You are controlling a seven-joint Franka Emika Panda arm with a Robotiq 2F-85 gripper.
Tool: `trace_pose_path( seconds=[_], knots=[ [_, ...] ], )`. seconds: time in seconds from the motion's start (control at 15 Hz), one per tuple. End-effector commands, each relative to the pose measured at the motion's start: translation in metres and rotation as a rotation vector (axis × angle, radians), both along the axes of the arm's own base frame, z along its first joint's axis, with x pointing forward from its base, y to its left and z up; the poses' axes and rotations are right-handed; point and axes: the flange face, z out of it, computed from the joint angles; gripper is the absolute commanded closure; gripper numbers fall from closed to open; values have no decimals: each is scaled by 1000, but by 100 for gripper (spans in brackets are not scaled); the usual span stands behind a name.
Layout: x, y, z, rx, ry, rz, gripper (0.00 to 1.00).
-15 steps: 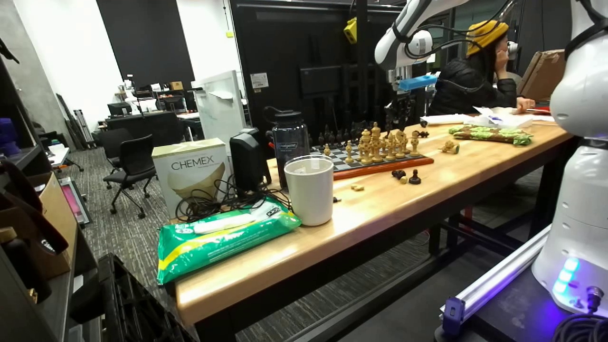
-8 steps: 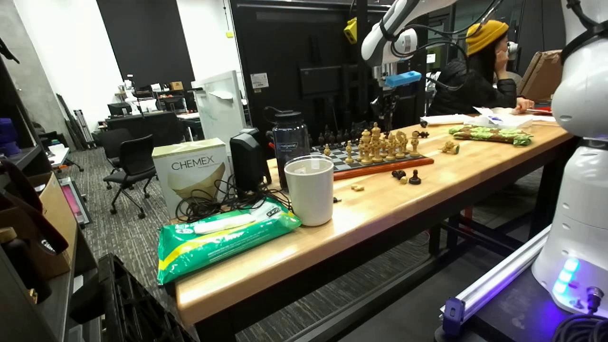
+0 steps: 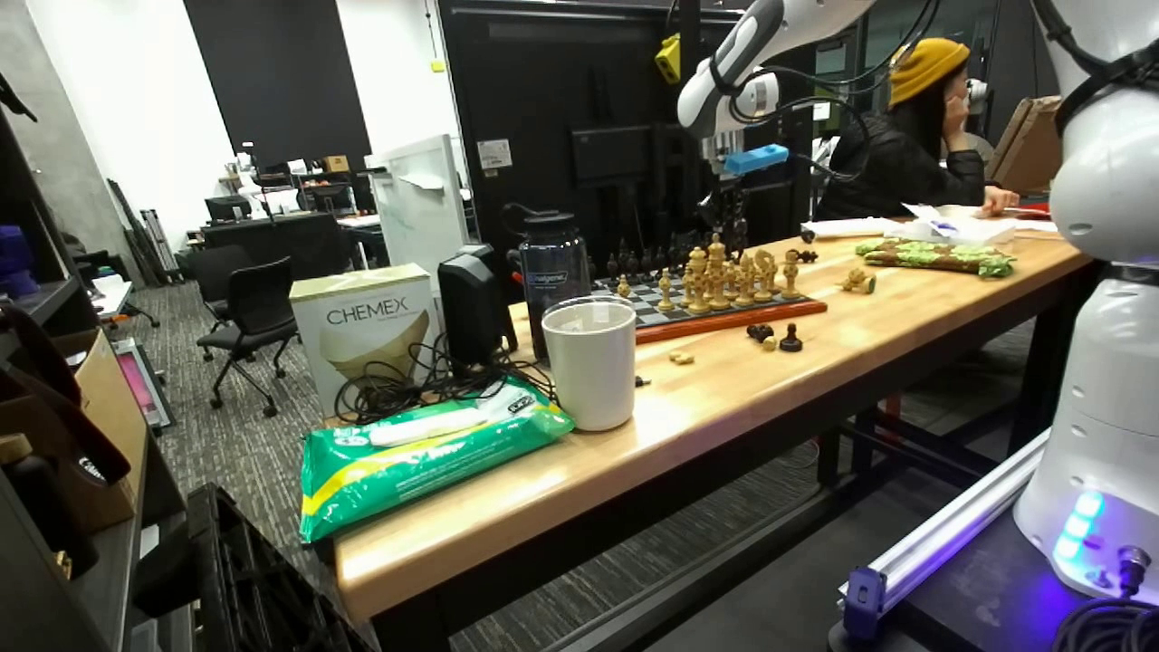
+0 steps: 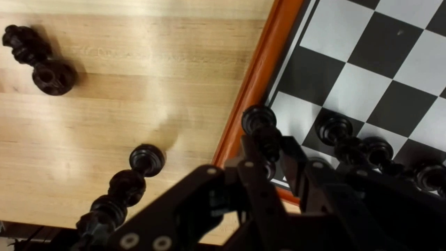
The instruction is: Pick up the black chess piece lying on the table and put it on the chess board
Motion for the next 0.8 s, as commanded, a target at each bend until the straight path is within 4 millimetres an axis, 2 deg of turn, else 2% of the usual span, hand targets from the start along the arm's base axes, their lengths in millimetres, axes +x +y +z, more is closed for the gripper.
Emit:
trace_pose_path(
  seconds=[0.0, 0.33, 0.73],
  knots=[
    [14, 1, 4, 10, 12, 31, 94],
    [22, 5, 3, 19, 22, 30, 94],
    [20, 5, -2, 39, 47, 20, 94]
  ],
)
